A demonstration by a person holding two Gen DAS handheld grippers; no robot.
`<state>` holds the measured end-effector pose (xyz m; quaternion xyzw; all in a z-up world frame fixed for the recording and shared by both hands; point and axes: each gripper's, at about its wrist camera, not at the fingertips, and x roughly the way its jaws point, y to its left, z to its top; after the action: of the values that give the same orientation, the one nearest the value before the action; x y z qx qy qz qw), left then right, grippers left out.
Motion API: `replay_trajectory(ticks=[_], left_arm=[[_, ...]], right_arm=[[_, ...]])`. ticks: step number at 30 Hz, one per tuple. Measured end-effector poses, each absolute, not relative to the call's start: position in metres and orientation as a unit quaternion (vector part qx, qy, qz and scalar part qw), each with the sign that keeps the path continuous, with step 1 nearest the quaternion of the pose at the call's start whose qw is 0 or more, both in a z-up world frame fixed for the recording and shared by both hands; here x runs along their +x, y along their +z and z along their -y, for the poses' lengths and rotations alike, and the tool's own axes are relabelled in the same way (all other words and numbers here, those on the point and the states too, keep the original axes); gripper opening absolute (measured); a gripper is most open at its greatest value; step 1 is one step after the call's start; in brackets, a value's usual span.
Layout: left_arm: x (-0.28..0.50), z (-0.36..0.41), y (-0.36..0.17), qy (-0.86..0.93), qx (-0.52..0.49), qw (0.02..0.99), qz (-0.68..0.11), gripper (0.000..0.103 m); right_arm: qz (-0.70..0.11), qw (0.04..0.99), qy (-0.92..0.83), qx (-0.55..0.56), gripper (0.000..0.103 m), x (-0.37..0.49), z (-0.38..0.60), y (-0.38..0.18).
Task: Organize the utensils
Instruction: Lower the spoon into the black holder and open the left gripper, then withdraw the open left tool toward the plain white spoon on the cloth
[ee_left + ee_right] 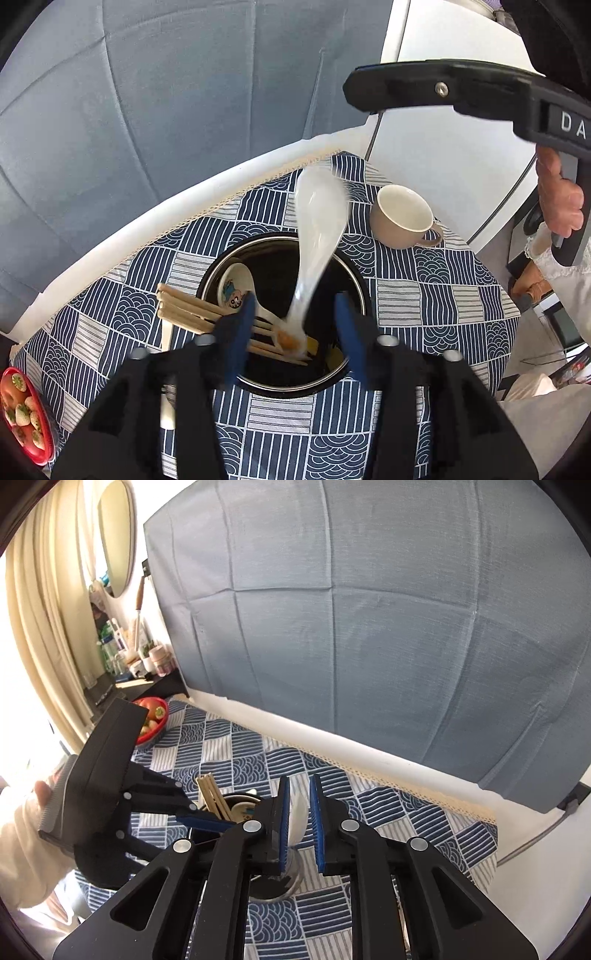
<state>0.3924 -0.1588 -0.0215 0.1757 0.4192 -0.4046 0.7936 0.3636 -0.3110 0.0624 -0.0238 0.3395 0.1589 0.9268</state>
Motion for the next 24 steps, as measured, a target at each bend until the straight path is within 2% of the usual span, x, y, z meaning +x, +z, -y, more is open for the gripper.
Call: replay_trajectory(ticks=[1, 2, 4, 5, 10, 24], left_arm=[[0.391, 0.155, -0.019, -0.402, 0.172, 0.799, -0.412, 0.079], [0.391, 0.151, -0.017, -0.405, 0.165, 0.803, -0.405, 0.080], [0.390, 0.145, -0.014, -0.406, 0.155, 0.807, -0.400, 0.085], [0.390, 0.143, -0.013, -0.404, 0.152, 0.809, -0.398, 0.090], [0.393, 0.126, -0.007, -0.400, 0.127, 0.820, -0.391, 0.095], [0.391, 0.067, -0.009, -0.376, 0.095, 0.835, -0.391, 0.097]], right_arm=[[-0.335, 0.929, 0.154, -0.029, 0.050, 0.361, 0.310, 0.063], [-0.330, 0.931, 0.151, -0.030, 0.065, 0.358, 0.310, 0.064], [-0.326, 0.933, 0.149, -0.027, 0.066, 0.355, 0.309, 0.065], [-0.325, 0.934, 0.145, -0.027, 0.072, 0.354, 0.309, 0.065], [-0.325, 0.935, 0.134, -0.035, 0.083, 0.346, 0.300, 0.065], [-0.332, 0.936, 0.108, -0.051, 0.089, 0.333, 0.268, 0.062]])
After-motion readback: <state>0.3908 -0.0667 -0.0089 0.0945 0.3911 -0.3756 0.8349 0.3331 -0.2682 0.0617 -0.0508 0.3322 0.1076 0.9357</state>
